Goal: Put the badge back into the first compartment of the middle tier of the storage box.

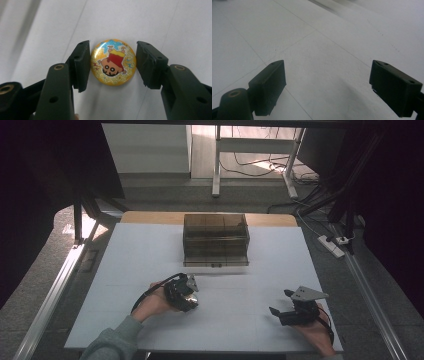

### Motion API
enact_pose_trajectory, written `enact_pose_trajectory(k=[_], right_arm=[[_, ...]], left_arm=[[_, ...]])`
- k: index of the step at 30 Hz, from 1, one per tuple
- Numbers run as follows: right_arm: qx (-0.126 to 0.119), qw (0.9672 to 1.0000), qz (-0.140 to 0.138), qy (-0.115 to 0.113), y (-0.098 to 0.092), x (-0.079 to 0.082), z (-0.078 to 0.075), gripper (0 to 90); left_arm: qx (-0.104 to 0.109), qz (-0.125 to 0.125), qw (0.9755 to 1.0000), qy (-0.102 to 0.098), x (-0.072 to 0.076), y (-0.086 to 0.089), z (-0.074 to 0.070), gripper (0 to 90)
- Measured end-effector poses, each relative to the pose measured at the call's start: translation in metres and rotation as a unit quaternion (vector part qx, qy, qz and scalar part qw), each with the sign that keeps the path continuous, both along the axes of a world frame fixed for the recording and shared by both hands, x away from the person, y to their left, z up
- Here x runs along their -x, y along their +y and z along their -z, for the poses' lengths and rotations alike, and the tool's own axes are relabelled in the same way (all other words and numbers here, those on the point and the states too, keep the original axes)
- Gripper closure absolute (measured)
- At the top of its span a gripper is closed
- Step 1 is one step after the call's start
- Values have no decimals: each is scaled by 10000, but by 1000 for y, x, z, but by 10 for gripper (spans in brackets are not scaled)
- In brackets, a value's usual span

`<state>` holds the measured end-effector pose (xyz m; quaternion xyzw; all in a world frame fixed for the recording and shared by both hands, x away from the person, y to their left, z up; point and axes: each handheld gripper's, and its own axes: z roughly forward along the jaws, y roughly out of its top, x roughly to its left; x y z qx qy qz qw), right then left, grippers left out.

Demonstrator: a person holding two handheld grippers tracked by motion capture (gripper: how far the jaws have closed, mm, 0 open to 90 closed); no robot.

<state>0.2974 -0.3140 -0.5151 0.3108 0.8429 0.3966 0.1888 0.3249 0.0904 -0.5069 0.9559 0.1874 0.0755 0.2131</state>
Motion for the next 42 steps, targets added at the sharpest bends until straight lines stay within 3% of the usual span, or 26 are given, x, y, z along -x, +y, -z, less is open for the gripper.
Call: enact_pose_trajectory(k=[7, 12, 21, 30, 35, 42], right_arm=[[-17, 10000, -1, -2, -1, 0, -1, 138], [-14, 10000, 6, -8, -1, 0, 0, 139], [-10, 10000, -17, -3, -1, 0, 0, 139], [1, 10000, -61, -28, 0, 1, -1, 140], [-5, 10000, -83, -34, 0, 1, -1, 140], [17, 10000, -67, -41, 0, 1, -1, 140]], left_arm=[[351, -61, 9990, -279, 4, 8, -10, 469], [456, -102, 9979, -439, 7, 10, -15, 469], [612, -210, 9965, -524, 8, 16, -20, 468], [929, -530, 9924, -600, 6, 25, -26, 468], [1122, -713, 9888, -683, 5, 29, -30, 468], [1320, -787, 9852, -752, 6, 33, -34, 468]])
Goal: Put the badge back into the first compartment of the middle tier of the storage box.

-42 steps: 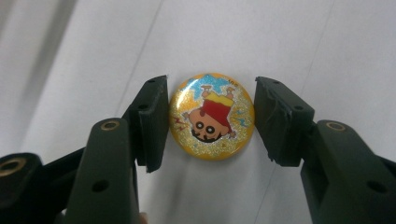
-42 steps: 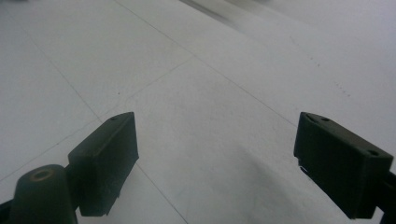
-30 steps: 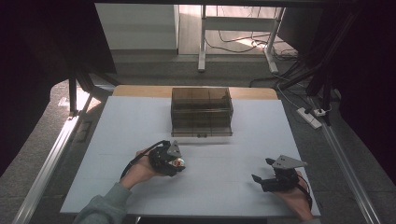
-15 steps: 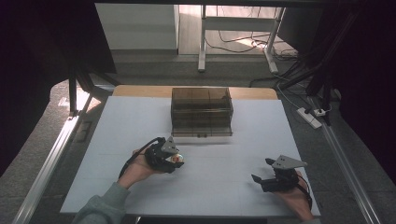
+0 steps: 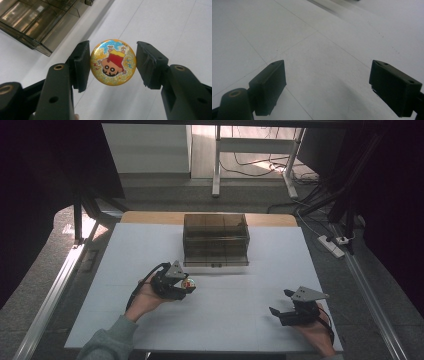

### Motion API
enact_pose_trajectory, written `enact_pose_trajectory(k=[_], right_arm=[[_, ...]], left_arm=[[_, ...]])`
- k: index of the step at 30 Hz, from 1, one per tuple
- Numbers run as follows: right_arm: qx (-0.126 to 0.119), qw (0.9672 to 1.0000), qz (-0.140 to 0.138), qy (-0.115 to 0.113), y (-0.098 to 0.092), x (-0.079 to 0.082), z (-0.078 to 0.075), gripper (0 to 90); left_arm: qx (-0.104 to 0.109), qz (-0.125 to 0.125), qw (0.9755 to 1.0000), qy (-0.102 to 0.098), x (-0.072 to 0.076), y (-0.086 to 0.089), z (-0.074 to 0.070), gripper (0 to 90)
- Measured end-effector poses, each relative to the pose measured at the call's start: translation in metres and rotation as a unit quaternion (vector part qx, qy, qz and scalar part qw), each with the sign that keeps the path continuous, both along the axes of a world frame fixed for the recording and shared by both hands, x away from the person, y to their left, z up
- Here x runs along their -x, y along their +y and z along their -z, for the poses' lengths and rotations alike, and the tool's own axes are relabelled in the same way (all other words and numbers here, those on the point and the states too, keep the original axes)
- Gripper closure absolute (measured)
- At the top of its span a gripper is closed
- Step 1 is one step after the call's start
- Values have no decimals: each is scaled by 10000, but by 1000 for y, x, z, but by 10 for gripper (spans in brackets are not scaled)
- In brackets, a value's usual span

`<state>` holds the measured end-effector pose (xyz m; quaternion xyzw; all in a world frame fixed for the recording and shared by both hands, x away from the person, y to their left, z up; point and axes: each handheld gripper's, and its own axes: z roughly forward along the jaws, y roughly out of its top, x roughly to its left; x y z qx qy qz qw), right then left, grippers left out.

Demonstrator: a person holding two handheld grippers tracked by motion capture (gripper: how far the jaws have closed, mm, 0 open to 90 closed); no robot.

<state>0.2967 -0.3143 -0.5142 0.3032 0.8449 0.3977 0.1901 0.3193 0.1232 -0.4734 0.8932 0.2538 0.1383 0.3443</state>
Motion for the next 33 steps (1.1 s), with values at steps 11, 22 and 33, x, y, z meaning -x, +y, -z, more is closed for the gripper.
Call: enact_pose_trajectory(k=[11, 22, 33], right_arm=[[-27, 10000, 16, -10, 0, 0, 0, 140], [-30, 10000, 43, -44, 0, 1, -2, 141], [-75, 9999, 68, -104, -3, 2, -4, 142]], left_arm=[[247, -130, 9995, -123, -1, 4, -8, 468], [506, -256, 9983, -145, -6, 5, -13, 468], [790, -320, 9963, -107, -19, 8, -25, 467]])
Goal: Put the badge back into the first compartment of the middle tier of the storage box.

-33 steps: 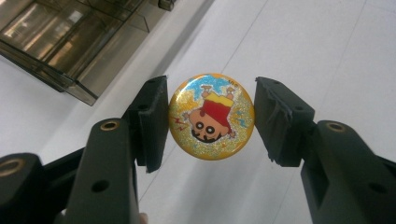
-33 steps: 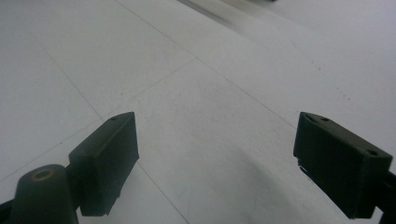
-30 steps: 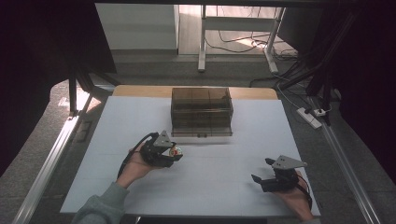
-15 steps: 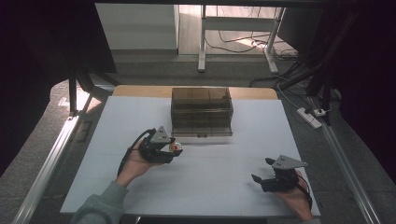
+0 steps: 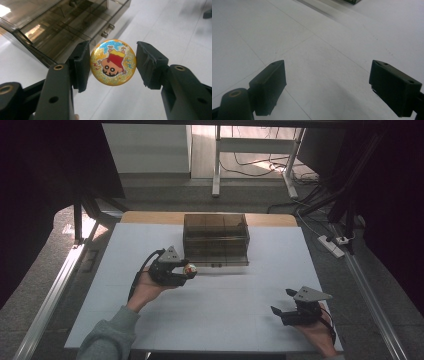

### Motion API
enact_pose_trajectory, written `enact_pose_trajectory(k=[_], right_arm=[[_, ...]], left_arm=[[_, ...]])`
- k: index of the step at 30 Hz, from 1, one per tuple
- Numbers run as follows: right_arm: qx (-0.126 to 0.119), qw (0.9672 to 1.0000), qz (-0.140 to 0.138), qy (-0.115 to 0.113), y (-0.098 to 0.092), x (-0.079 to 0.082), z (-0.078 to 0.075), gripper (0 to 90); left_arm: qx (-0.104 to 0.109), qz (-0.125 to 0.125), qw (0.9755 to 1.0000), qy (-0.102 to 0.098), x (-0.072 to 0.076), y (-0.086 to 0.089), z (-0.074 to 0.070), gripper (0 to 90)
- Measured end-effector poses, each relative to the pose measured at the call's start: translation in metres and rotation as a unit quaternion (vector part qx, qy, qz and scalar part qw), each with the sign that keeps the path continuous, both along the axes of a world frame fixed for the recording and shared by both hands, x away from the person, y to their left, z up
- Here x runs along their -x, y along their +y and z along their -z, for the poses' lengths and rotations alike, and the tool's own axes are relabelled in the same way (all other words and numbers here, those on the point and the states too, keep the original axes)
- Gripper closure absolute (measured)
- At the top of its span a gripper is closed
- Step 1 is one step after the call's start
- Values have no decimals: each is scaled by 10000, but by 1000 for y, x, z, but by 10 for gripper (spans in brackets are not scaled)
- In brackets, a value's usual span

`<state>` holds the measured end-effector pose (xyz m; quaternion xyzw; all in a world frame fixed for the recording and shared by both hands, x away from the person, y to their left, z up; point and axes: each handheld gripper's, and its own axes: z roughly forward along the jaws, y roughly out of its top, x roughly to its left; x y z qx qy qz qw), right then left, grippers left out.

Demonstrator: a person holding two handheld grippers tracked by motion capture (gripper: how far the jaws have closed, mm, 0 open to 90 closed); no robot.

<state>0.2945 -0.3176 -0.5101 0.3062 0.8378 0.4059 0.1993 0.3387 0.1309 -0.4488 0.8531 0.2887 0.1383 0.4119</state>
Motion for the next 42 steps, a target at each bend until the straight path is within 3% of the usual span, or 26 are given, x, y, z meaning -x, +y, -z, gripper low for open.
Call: enact_pose_trajectory(k=[7, 23, 32, 42], right_arm=[[45, 10000, -6, 20, 1, 0, 1, 143], [59, 10000, 19, 40, 1, 0, 2, 144], [75, 10000, 25, 45, 1, -1, 2, 145], [83, 9999, 24, 55, 0, -1, 3, 145]], left_arm=[[101, -79, 9999, 15, -9, 0, -1, 467], [63, -150, 9999, 5, -26, -5, 0, 467], [8, -313, 9995, 24, -41, -3, 3, 467], [97, -515, 9984, 206, -63, 0, 11, 467]])
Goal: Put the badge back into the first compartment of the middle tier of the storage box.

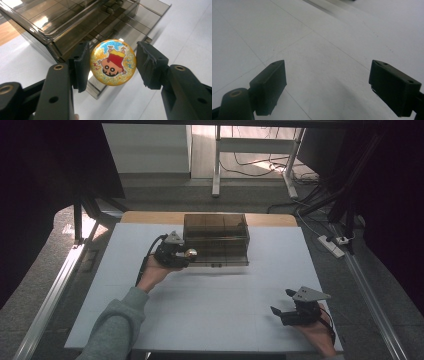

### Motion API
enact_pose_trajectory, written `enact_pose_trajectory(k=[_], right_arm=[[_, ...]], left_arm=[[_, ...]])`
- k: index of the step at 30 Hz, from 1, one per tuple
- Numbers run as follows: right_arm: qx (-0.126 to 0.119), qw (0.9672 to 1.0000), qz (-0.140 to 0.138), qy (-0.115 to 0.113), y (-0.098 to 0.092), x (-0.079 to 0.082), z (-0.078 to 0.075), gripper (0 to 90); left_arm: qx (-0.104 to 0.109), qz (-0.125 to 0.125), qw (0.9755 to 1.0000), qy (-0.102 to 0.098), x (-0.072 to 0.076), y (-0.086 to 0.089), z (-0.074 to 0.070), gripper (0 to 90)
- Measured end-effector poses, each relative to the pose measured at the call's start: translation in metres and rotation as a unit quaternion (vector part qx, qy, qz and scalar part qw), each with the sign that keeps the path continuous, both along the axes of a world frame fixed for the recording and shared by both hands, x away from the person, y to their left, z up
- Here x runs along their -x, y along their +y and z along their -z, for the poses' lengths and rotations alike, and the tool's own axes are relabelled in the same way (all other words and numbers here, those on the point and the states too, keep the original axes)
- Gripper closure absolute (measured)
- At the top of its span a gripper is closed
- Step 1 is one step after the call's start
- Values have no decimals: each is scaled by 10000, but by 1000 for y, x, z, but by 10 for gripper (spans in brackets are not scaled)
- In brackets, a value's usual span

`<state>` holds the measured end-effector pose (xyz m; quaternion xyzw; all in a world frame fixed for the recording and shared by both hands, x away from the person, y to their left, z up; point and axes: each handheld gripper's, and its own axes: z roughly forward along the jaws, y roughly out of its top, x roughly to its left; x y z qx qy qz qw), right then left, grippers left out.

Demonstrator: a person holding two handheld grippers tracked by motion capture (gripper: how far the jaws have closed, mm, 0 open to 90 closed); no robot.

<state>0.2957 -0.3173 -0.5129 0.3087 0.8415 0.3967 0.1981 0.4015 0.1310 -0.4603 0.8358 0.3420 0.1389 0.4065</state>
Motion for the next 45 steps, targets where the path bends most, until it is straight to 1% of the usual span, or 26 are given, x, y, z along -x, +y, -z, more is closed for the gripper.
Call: enact_pose_trajectory(k=[3, 9, 15, 22, 24, 27, 31, 35, 42, 45], right_arm=[[10, 10000, 4, 2, 0, 0, 0, 145], [10, 10000, -1, 2, 0, 0, 0, 146], [21, 10000, -3, 17, 0, -1, 1, 146], [34, 10000, 0, 28, 0, -1, 1, 146], [38, 10000, -2, 33, 0, -1, 1, 146], [38, 10000, -8, 38, 0, -1, 2, 146], [36, 10000, -7, 41, 0, -1, 2, 146], [42, 10000, -11, 41, 0, -1, 2, 146], [53, 10000, -14, 48, 0, -1, 2, 147], [56, 10000, -17, 51, 0, -1, 2, 147]], left_arm=[[-81, -18, 10000, 10, -5, -1, 2, 466], [-114, -94, 9999, 67, -15, -4, 7, 466], [-77, -117, 9998, 121, -22, -8, 13, 466], [-38, -169, 9998, 139, -29, -16, 17, 465], [-24, -178, 9998, 114, -29, -18, 18, 465], [-70, -158, 9998, 106, -30, -20, 18, 463], [-63, -165, 9998, 105, -30, -20, 19, 452], [33, -150, 9998, 102, -28, -19, 16, 388], [82, -64, 9999, 106, -25, -17, 13, 362], [48, -41, 9999, 87, -23, -18, 12, 347]])
